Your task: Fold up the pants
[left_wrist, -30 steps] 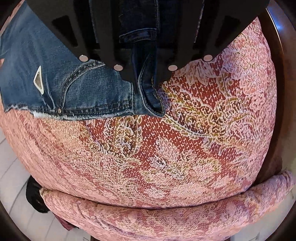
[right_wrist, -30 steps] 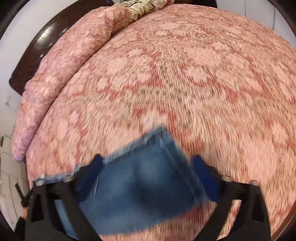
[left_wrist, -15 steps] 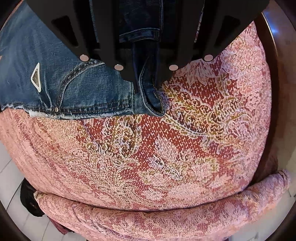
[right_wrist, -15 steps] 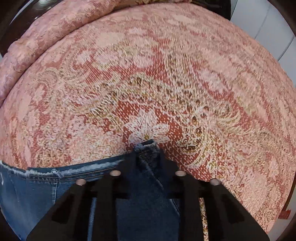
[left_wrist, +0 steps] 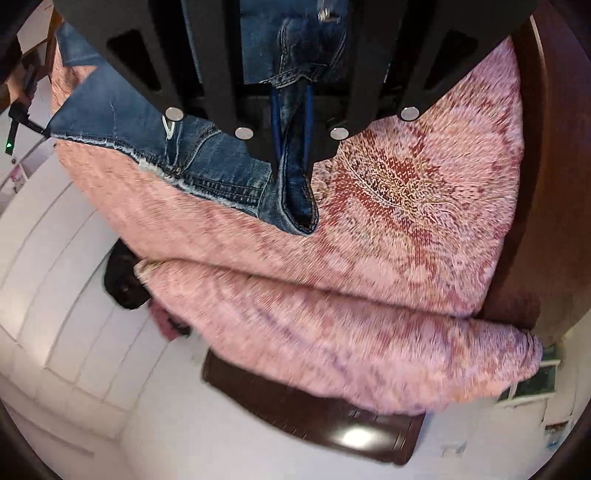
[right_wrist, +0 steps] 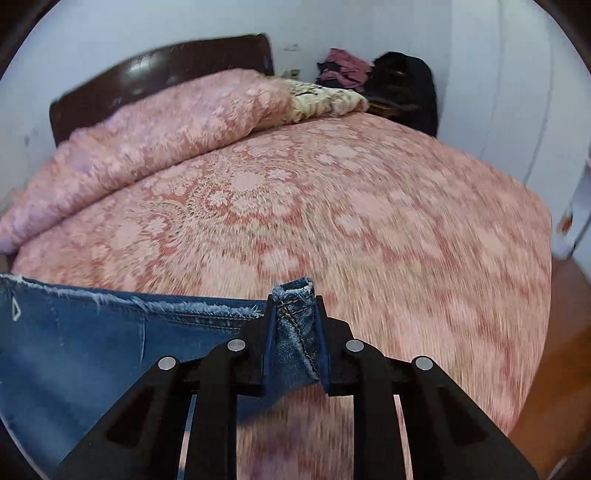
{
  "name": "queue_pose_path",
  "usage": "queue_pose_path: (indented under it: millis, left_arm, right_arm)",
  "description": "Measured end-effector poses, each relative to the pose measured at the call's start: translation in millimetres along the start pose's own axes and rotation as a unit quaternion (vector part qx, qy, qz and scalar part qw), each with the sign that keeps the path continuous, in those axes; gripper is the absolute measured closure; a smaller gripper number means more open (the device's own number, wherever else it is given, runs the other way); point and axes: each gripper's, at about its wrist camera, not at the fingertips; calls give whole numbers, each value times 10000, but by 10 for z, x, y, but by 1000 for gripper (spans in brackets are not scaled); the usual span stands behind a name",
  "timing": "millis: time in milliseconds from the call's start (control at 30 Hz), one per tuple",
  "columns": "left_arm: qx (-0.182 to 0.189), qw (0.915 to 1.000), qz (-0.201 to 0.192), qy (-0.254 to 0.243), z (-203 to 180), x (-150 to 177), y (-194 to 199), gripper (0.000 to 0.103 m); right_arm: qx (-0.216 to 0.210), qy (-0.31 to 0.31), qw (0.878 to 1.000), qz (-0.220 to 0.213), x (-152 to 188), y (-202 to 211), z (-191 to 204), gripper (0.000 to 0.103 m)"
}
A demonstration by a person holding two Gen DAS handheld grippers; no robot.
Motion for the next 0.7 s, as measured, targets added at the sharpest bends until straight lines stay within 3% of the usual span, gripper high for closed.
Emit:
queue_pose_path:
  millis: [200, 267, 367, 400, 433, 500, 567, 667, 700]
  left_arm:
    - [229, 9995, -134, 178, 55, 509, 720, 94]
    - [286, 9984, -52, 485, 176, 756, 905, 92]
    - [-73, 9966, 87, 816, 347, 1115, 1147, 74]
    - [-300, 9945, 177, 983, 422, 1216, 1207, 55]
    - [-669, 9895, 286, 1247, 541, 1349, 1307, 41]
    - [-1082, 9819, 420, 1494, 643, 1494, 1430, 39]
    - [-1569, 9691, 412, 1857, 735, 1650, 1634, 39]
    - [-1707, 9500, 106, 2612, 799, 1841, 1949, 27]
    - [-1516, 9446, -65, 2912, 775, 1928, 2046, 27]
  right_arm:
    - [-175, -425, 9987, 211, 950, 504, -268, 85]
    - [-231, -605, 9971, 389, 1238, 581, -336, 85]
    - [-256, -1006, 9901, 947, 1652, 509, -474, 82]
    - [-200, -1152, 9876, 1047, 1756, 515, -518, 74]
    - [-167, -1332, 9842, 1155, 1849, 517, -567, 70]
    - [-358, -1831, 9755, 1163, 1993, 620, -638, 70]
    - [-561, -2202, 9675, 1113, 2065, 754, -642, 70]
    - [-1048, -2758, 9489, 1121, 2190, 889, -590, 63]
    - [-1230, -2911, 9426, 1075, 2229, 934, -554, 62]
Point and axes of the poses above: each gripper's, at about its wrist camera, not at the fingertips, and y roughly against the way its jaws point, z to its left, x to its underside, and after that the axes turned 3 degrees about x, right-handed
